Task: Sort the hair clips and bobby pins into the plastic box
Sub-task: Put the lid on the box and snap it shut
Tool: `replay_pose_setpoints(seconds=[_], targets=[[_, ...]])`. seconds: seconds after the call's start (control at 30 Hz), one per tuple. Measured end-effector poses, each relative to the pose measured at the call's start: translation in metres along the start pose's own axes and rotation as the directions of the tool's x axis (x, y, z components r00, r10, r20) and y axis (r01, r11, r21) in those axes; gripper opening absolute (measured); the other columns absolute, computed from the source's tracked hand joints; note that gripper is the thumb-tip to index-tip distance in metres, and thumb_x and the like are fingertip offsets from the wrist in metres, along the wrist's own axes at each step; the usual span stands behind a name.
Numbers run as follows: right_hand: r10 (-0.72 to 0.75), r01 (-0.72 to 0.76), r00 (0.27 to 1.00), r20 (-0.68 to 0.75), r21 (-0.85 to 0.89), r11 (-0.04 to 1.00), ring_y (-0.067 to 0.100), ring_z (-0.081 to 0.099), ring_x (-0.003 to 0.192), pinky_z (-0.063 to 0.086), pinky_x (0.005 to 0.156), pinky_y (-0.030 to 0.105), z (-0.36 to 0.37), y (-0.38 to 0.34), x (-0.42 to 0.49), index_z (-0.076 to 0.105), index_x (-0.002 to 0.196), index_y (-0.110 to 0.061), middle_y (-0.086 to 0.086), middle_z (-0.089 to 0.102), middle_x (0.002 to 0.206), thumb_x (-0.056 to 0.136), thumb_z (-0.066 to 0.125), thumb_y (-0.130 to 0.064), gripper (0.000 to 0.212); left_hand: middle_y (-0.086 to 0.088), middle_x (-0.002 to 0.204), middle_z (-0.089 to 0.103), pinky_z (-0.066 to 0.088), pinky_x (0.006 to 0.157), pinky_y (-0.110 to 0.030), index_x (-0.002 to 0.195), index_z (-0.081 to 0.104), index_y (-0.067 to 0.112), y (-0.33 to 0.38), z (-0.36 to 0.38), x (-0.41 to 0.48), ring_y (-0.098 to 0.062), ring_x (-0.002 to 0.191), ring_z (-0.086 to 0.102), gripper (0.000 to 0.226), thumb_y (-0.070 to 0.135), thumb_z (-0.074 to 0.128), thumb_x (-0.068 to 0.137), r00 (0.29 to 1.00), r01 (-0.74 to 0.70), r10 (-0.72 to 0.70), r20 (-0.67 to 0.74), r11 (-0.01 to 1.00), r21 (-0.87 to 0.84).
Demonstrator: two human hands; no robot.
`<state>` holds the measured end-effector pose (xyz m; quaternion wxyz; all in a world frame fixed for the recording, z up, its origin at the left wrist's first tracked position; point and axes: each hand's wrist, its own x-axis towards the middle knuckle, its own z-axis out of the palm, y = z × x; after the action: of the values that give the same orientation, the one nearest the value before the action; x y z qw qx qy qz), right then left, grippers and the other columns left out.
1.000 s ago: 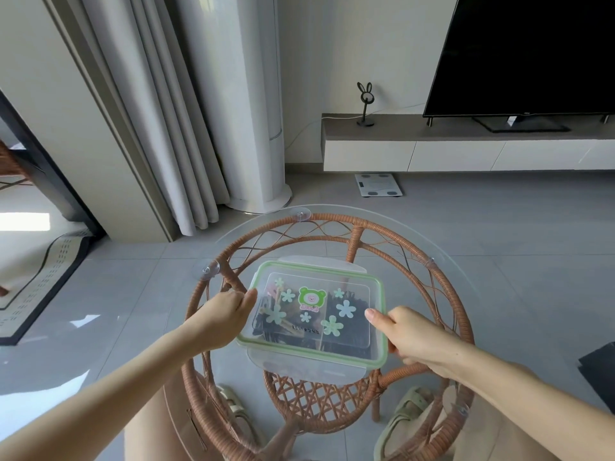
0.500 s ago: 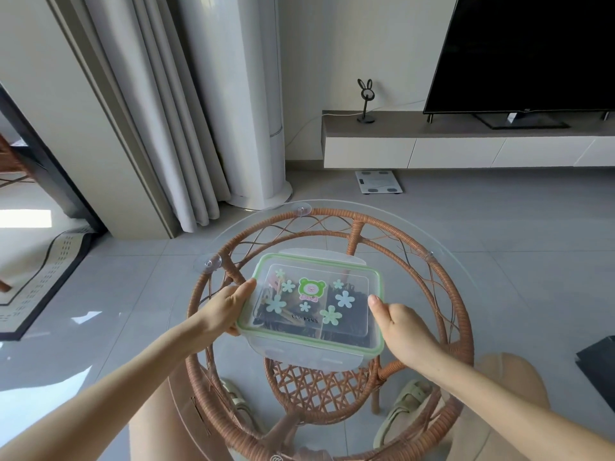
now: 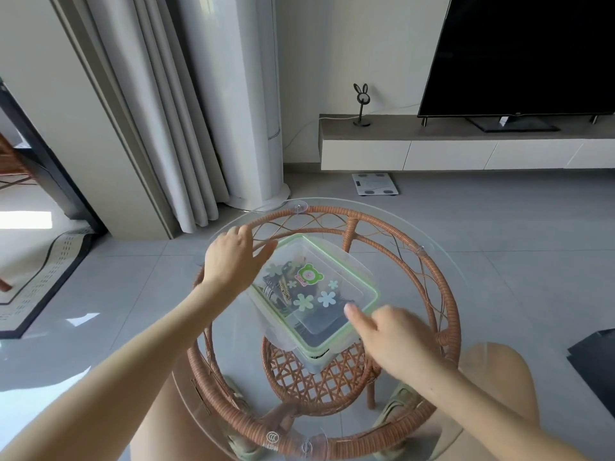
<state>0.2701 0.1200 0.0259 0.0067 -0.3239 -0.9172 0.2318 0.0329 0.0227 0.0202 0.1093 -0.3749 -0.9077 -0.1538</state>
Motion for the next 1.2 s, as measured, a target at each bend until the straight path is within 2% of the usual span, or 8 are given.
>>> replay_pose_setpoints(seconds=[0.07,0.13,0.3,0.4,0.53,0.73,0.9,1.2], targets=[[-0.111,0.034,0.954,-0.280,-0.265,0.964,0.010,0.030,0.039,0.019,0.040,0.022,-0.009,0.004,0.014,0.041,0.051,-0.017,-0.005,0.036,0.046,0.089,0.028,-0.059,0.058,-0.012,0.084,0.063,0.041,0.057,-0.032,0.078,0.049,0.010,0.005,-0.003,-0.028,-0.031,0.069,0.058,0.049,0.056,0.038,0.089,0.999,0.046,-0.046,-0.002,0.999,0.000],[-0.202,0.008,0.907,-0.369,-0.465,0.885,0.013,0.038,0.050,0.023,0.044,0.021,-0.013,0.004,0.032,0.045,0.065,-0.015,-0.001,0.044,0.059,0.083,0.035,-0.065,0.055,-0.005,0.068,0.057,0.035,0.046,-0.026,0.067,0.042,0.012,0.010,-0.003,-0.059,-0.021,0.054,0.051,0.056,0.063,0.030,0.087,0.992,0.075,-0.083,0.098,0.994,0.075],[-0.227,0.127,0.959,-0.167,-0.462,0.878,0.026,0.047,0.105,0.042,0.088,0.036,0.001,0.012,0.062,0.042,0.122,-0.008,0.010,0.052,0.117,0.089,0.027,-0.059,0.062,0.003,0.046,0.034,0.034,0.042,-0.024,0.051,0.032,0.015,0.031,-0.004,-0.097,-0.013,0.040,0.034,0.062,0.066,0.028,0.085,0.954,0.147,-0.161,0.252,0.986,0.074],[-0.249,0.183,0.956,-0.155,-0.346,0.920,0.025,0.049,0.108,0.042,0.089,0.033,0.019,0.018,0.055,0.036,0.131,-0.007,0.011,0.053,0.123,0.092,0.021,-0.051,0.060,0.002,0.046,0.030,0.033,0.043,-0.023,0.048,0.031,0.014,0.040,-0.002,-0.098,-0.014,0.040,0.032,0.063,0.062,0.025,0.089,0.932,0.171,-0.177,0.316,0.984,0.047],[-0.214,0.161,0.952,-0.218,-0.239,0.958,0.022,0.053,0.099,0.042,0.084,0.030,0.030,0.018,0.042,0.045,0.117,-0.007,0.009,0.058,0.111,0.093,0.026,-0.047,0.050,0.000,0.048,0.034,0.029,0.043,-0.023,0.048,0.034,0.013,0.045,0.003,-0.099,-0.014,0.041,0.035,0.064,0.052,0.014,0.095,0.901,0.162,-0.158,0.403,0.987,0.025],[-0.273,0.252,0.960,-0.063,-0.226,0.941,0.010,0.041,0.045,0.024,0.044,0.023,-0.004,0.019,0.074,0.039,0.059,-0.017,-0.004,0.042,0.051,0.097,0.022,-0.040,0.048,-0.001,0.048,0.031,0.029,0.046,-0.024,0.049,0.031,0.013,0.042,0.004,-0.098,-0.015,0.042,0.031,0.060,0.042,0.012,0.098,0.907,0.178,-0.111,0.407,0.975,-0.130],[-0.277,0.285,0.959,0.069,-0.231,0.930,0.015,0.043,0.048,0.033,0.051,0.030,-0.003,0.019,0.088,0.043,0.057,-0.013,0.001,0.043,0.051,0.098,0.018,-0.039,0.055,-0.003,0.051,0.032,0.027,0.047,-0.025,0.052,0.028,0.012,0.035,0.008,-0.093,-0.018,0.046,0.032,0.055,0.035,0.015,0.100,0.912,0.197,-0.071,0.404,0.939,-0.281],[-0.173,0.114,0.956,0.237,0.244,0.963,0.011,0.024,0.046,0.027,0.056,0.029,-0.004,0.027,0.085,0.022,0.055,-0.018,-0.003,0.021,0.050,0.098,0.024,-0.038,0.048,-0.009,0.064,0.048,0.040,0.059,-0.031,0.067,0.050,0.004,0.016,0.019,-0.067,-0.020,0.059,0.044,0.072,0.063,0.014,0.088,0.889,0.286,-0.024,0.458,0.809,-0.513]])
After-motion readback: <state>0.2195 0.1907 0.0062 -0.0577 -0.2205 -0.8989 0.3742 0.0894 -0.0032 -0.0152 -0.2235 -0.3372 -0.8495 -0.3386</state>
